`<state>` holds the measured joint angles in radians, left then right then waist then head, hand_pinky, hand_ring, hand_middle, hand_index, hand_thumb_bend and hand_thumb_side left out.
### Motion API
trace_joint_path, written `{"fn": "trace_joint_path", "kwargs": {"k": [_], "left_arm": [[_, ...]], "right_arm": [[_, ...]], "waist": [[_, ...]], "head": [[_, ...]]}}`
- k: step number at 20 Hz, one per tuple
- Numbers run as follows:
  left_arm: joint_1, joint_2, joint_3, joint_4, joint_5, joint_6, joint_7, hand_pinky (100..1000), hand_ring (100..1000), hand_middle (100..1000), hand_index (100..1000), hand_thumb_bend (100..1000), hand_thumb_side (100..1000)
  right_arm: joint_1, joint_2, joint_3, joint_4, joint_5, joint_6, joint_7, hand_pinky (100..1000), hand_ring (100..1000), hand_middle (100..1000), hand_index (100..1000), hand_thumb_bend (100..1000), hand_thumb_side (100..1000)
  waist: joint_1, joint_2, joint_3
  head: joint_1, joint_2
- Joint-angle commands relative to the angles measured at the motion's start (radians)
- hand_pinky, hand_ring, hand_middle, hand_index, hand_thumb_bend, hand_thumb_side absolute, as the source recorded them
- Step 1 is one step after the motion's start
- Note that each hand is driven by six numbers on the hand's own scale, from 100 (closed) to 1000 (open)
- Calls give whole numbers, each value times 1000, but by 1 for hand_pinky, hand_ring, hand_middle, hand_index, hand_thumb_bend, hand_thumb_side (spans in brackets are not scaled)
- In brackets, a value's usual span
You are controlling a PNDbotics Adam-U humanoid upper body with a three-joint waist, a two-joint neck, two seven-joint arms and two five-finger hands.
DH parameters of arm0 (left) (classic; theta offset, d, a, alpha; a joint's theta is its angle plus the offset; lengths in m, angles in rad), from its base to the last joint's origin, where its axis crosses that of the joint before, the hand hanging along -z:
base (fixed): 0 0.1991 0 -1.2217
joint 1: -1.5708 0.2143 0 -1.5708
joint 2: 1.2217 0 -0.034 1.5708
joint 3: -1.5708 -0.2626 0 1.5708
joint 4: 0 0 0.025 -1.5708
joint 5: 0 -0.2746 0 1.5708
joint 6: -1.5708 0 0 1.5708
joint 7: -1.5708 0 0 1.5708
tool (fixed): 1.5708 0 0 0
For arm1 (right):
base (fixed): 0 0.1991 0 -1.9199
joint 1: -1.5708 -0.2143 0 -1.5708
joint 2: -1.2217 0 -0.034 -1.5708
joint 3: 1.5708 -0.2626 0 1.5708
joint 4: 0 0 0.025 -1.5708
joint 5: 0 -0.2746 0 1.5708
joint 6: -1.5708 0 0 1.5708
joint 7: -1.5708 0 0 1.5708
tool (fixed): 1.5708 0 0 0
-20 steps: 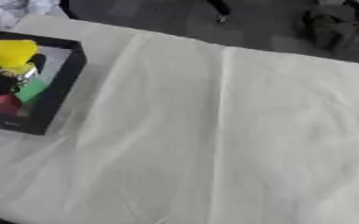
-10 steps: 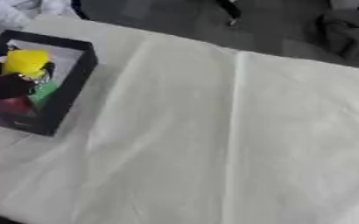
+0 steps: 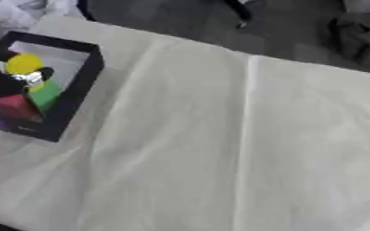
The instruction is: Pick up the objects with one hand, pass them to the other hand, and then place them into the box on the other side of the table.
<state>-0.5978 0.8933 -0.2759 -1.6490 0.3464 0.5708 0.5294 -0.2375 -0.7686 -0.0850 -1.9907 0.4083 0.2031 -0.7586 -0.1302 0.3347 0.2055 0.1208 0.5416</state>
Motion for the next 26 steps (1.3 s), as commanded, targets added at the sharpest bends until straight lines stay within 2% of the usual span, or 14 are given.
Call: {"fn": "trace_joint_path", "kwargs": {"k": [1, 5, 9, 10, 13, 14, 16, 18, 19, 21, 22, 23, 24, 26], "left_arm": [[-11, 37, 3, -14, -54, 321, 226, 1000, 354, 733, 852, 1000, 529], [-12, 38, 14, 10, -122, 335, 172, 1000, 386, 753, 871, 1000, 586], [-11, 34, 52, 1, -140, 336, 192, 1000, 327, 717, 851, 1000, 584], [-6, 31, 76, -42, -117, 328, 226, 1000, 300, 707, 837, 913, 586], [49, 30, 131, -236, 5, 264, 350, 1000, 204, 731, 825, 583, 761], [67, 23, 146, -294, 20, 231, 364, 998, 182, 738, 826, 503, 813], [93, 1, 148, -337, 31, 126, 374, 993, 185, 762, 845, 499, 798], [120, -24, 128, -348, 24, -12, 364, 1000, 212, 777, 869, 612, 765], [132, -37, 121, -349, 25, -68, 351, 1000, 218, 780, 875, 617, 793], [151, -74, 119, -351, 29, -170, 325, 1000, 242, 791, 904, 623, 981], [162, -97, 120, -351, 28, -218, 310, 1000, 253, 793, 915, 669, 1000], [173, -115, 122, -351, 29, -259, 295, 1000, 260, 799, 923, 698, 1000], [184, -134, 122, -351, 31, -291, 281, 1000, 258, 795, 914, 641, 971], [209, -168, 121, -351, 38, -345, 259, 1000, 257, 796, 903, 601, 904]], "right_arm": [[-4, -18, -11, -9, 1, -1, -10, 780, 826, 785, 855, 100, 302], [-1, -18, -11, -9, -1, -3, -15, 780, 826, 784, 855, 100, 310], [3, -15, -13, -9, -5, 0, -24, 777, 825, 782, 854, 100, 320], [6, -14, -15, -9, -7, -1, -29, 774, 825, 782, 854, 100, 326], [20, -13, -25, -9, -11, -8, -48, 771, 825, 783, 854, 100, 346], [29, -8, -30, -9, -14, -11, -58, 769, 826, 785, 853, 100, 363], [48, 3, -35, -9, -26, -15, -80, 768, 826, 785, 852, 100, 366], [74, 20, -37, -9, -41, -15, -104, 768, 833, 791, 849, 100, 415], [84, 28, -37, -9, -49, -15, -117, 769, 838, 793, 851, 100, 425], [107, 49, -41, -9, -66, -20, -140, 770, 851, 800, 863, 100, 395], [119, 64, -43, -9, -77, -25, -144, 770, 859, 805, 873, 100, 420], [128, 75, -45, -9, -89, -31, -146, 766, 863, 805, 879, 100, 446], [138, 91, -47, -9, -104, -38, -147, 760, 863, 802, 882, 100, 455], [152, 121, -49, -9, -142, -49, -148, 750, 858, 797, 881, 100, 411]], "waist": [[9, -19, 1], [11, -22, 1], [16, -25, 3], [17, -26, 4], [21, -30, 8], [23, -32, 9], [25, -35, 9], [29, -41, 8], [31, -43, 8], [38, -49, 8], [43, -52, 7], [46, -54, 6], [52, -56, 6], [64, -62, 7]], "head": [[1, -6], [-6, -1], [-13, 4], [-20, 7], [-65, 20], [-106, 24], [-180, 26], [-255, 25], [-279, 26], [-315, 31], [-328, 34], [-337, 36], [-347, 40], [-363, 47]]}}
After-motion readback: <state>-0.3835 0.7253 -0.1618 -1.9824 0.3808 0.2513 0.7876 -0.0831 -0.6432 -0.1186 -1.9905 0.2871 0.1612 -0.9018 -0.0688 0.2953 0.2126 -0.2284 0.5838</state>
